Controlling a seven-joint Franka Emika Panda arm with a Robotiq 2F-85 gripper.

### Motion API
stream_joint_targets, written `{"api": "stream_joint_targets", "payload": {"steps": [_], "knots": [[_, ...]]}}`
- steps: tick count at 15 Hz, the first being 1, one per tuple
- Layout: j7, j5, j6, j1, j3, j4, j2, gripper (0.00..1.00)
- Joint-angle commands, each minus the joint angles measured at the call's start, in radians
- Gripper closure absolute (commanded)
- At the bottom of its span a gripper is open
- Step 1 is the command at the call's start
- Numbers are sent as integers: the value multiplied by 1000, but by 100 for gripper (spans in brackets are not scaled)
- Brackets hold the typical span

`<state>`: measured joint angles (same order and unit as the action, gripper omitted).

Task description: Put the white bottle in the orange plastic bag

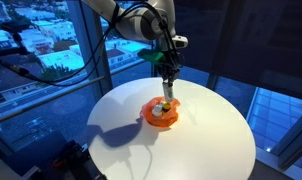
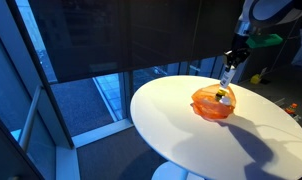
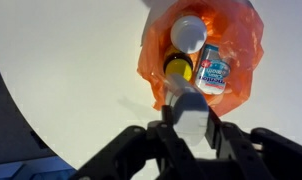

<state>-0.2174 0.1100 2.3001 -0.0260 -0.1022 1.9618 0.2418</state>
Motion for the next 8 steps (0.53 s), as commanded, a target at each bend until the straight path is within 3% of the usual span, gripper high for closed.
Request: {"api": "stream_joint_targets", "payload": {"steps": [1,8], "knots": [[24,5,15,10,20,-9,8,90],[81,-31,51,4,49,-17,75,90]]}}
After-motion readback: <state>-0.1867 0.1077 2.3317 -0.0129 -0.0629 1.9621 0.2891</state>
